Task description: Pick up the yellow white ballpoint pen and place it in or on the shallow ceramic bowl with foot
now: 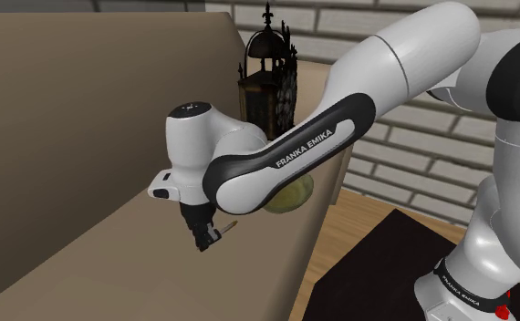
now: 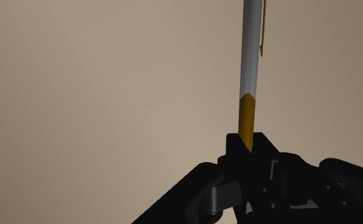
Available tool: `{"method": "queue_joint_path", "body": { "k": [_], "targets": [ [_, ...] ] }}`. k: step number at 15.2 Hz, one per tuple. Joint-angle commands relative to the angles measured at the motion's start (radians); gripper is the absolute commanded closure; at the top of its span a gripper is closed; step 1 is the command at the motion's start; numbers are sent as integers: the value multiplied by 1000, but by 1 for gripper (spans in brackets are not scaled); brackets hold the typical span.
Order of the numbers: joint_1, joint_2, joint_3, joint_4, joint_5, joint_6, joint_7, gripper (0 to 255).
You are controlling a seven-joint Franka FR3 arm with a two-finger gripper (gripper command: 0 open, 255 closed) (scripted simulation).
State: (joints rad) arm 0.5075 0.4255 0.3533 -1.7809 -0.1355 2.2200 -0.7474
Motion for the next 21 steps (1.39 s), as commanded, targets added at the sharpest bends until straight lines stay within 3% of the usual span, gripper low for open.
{"method": "queue_joint_path", "body": {
  "k": [1, 21],
  "targets": [
    [2, 5, 2, -8, 2, -4, 0, 255],
    [-9, -87, 22, 111, 43, -209, -22, 255]
  ]
}}
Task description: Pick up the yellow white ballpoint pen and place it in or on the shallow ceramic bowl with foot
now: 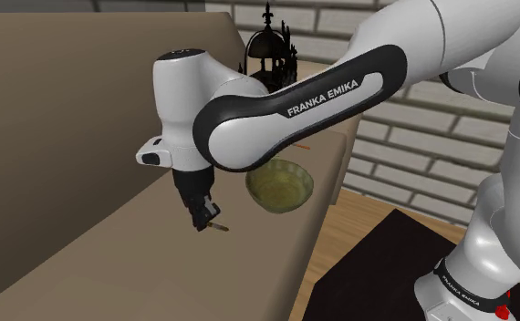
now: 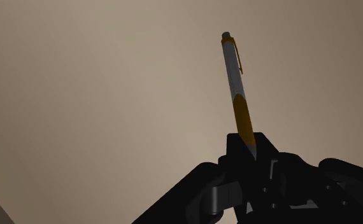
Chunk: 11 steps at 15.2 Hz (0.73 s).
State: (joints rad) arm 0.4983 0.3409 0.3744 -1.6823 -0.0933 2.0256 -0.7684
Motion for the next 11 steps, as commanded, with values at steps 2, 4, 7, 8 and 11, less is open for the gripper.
{"method": "queue_joint_path", "body": {
  "k": [2, 4, 7, 8, 11],
  "targets": [
    [0, -9, 2, 30, 4, -39, -2, 255],
    [0, -15, 3, 49, 7, -63, -3, 255],
    [0, -23, 5, 79, 11, -100, -5, 255],
    [0, -25, 5, 89, 12, -113, -5, 255],
    [1, -30, 7, 123, 14, -151, -6, 255]
  ]
}}
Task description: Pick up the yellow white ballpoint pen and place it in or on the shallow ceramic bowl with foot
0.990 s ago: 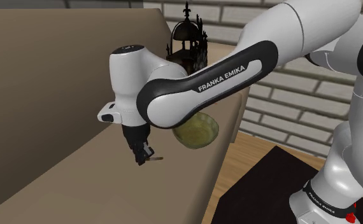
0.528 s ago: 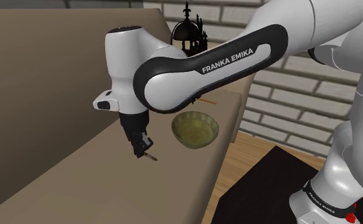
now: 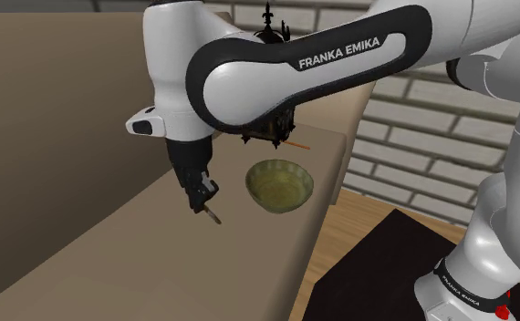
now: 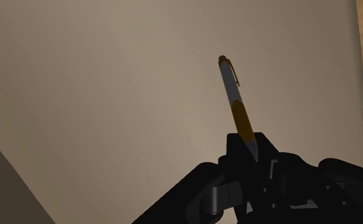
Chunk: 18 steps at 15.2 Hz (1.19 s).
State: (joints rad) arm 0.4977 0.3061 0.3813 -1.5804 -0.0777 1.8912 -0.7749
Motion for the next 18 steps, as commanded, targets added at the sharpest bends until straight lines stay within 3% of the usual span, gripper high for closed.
{"method": "queue_joint_path", "body": {
  "k": [1, 4, 11, 18],
  "targets": [
    [2, 3, 0, 33, -1, -30, 0, 255],
    [3, 1, 1, 64, 0, -63, 0, 255],
    [-113, -225, -37, -211, 93, -3, -162, 255],
    [-190, -406, -115, -405, 152, 11, -336, 255]
  ]
}}
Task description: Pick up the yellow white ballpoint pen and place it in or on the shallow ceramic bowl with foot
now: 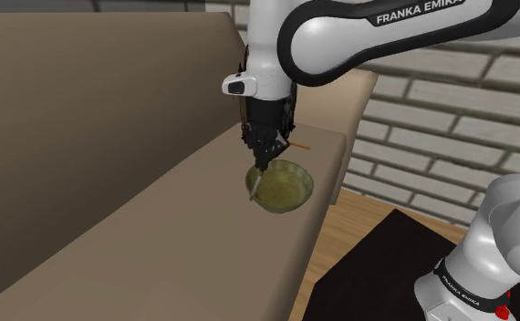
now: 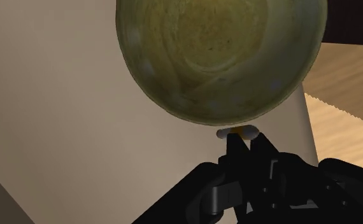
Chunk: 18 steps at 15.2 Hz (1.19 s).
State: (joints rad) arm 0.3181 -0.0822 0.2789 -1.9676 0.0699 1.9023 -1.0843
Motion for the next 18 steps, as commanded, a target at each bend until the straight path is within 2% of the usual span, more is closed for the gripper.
{"method": "queue_joint_path", "body": {
  "k": [1, 16, 18],
  "targets": [
    [-23, -45, -29, -46, 11, -1, -58, 255],
    [-19, 7, -23, -197, 4, 201, -58, 255],
    [-19, 7, -22, -191, 4, 195, -56, 255]
  ]
}}
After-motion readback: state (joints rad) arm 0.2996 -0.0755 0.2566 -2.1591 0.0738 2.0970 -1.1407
